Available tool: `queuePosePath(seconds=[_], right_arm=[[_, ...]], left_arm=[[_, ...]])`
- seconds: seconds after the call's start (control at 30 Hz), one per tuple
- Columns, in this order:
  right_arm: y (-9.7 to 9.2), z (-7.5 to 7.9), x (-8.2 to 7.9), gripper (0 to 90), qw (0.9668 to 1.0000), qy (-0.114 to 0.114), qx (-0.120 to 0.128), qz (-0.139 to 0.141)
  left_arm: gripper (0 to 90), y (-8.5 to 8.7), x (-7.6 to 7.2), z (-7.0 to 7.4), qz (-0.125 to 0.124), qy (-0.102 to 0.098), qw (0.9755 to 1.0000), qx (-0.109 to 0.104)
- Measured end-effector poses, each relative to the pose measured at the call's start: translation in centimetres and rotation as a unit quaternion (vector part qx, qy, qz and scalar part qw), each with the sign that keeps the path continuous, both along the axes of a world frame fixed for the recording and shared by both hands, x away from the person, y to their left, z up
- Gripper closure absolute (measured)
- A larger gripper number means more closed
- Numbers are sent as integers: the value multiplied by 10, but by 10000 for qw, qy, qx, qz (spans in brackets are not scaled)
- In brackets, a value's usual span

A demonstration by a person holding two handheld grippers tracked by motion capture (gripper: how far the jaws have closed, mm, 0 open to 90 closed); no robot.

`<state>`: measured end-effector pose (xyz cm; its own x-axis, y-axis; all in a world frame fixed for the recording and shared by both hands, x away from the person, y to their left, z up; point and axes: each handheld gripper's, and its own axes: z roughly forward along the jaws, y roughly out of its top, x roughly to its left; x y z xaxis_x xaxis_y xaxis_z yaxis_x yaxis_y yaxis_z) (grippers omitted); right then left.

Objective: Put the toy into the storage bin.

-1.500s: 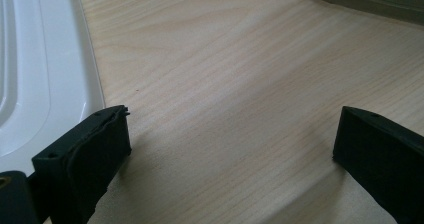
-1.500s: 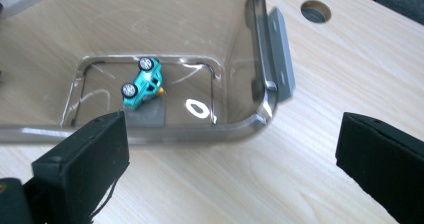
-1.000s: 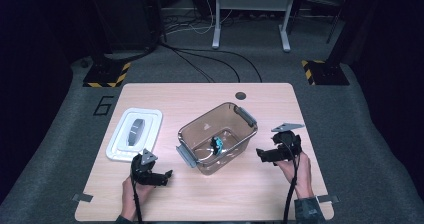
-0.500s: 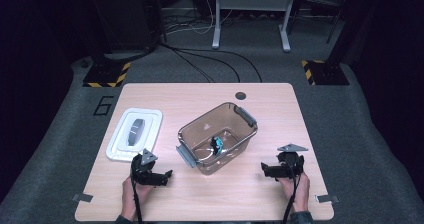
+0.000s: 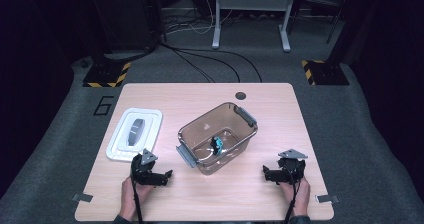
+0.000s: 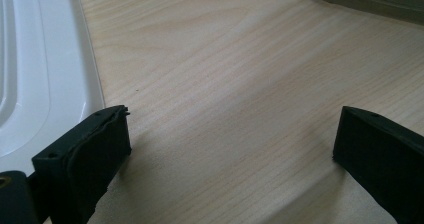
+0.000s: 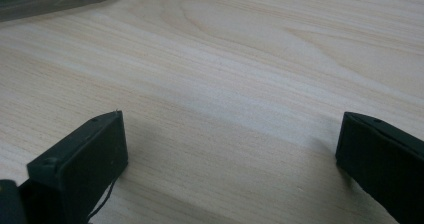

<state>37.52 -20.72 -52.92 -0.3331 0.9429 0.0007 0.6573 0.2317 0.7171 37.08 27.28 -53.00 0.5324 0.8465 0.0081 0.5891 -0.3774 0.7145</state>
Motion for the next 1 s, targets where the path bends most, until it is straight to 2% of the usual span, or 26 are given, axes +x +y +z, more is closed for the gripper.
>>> queuePosePath(seconds=[0.17,0.3,0.37,0.47,0.5,0.63,0.8,1.0], right_arm=[[0,0,0,0,10000,-12,-4,-22],[0,0,-1,0,10000,-13,-2,-19],[1,0,-1,0,10000,-14,-11,-29],[1,0,-1,0,10000,-11,-10,-37],[1,0,-1,0,10000,-8,-6,-39],[1,0,-1,0,10000,-17,-20,-31],[1,0,-1,0,10000,-14,-8,-20],[1,0,-1,0,10000,-4,2,-25]], left_arm=[[11,-1,0,0,76,18,10000,0],[9,1,1,1,-70,85,9999,45],[7,2,2,2,-90,119,9999,-16],[7,5,2,6,-108,60,9999,-41],[7,7,2,9,-86,31,9999,-142],[14,13,4,20,-27,-43,9997,-248],[16,22,10,38,4,-213,9995,-232],[16,33,21,49,133,-258,9994,-197]])
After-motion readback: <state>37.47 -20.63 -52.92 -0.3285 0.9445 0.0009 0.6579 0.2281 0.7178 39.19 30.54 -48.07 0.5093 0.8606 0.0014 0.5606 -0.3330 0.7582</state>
